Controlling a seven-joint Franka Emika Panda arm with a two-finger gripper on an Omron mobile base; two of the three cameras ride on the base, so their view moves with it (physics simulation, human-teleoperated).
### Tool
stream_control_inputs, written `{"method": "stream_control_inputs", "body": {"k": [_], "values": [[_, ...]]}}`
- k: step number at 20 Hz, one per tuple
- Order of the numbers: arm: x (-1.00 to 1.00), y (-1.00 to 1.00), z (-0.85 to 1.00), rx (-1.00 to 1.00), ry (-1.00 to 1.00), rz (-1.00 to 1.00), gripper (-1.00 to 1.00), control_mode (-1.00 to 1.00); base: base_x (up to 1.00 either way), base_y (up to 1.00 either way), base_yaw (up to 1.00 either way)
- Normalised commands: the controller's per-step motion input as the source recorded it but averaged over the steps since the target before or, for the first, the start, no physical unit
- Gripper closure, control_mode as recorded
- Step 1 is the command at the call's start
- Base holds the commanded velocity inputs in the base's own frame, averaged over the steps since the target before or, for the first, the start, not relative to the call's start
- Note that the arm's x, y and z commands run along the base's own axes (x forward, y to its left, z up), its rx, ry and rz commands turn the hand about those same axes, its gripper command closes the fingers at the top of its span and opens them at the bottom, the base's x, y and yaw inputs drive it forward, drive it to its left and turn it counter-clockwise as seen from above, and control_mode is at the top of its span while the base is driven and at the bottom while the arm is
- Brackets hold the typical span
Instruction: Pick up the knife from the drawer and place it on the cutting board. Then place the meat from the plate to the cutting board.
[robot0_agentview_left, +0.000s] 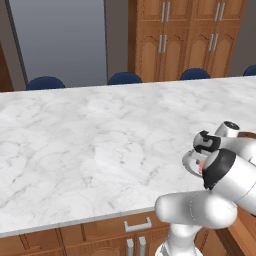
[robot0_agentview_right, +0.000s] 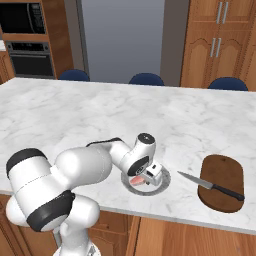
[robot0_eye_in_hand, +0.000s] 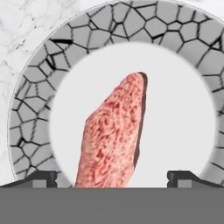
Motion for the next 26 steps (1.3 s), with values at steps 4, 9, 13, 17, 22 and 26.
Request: {"method": "stream_control_inputs", "body": {"k": [4,9,13,17,22,26], "values": [[0.05,-0.01,-0.13,0.00,0.00,0.00,-1.00,-1.00,0.00,0.00,0.00],[0.04,0.00,-0.11,0.00,0.00,0.00,-1.00,-1.00,0.00,0.00,0.00],[0.02,0.00,-0.04,0.00,0.00,0.00,-1.00,-1.00,0.00,0.00,0.00],[0.07,0.00,-0.05,0.00,0.00,0.00,-1.00,-1.00,0.00,0.00,0.00],[0.12,0.00,-0.06,0.00,0.00,0.00,-1.00,-1.00,0.00,0.00,0.00],[0.14,0.00,-0.11,0.00,0.00,0.00,-1.00,-1.00,0.00,0.00,0.00]]}}
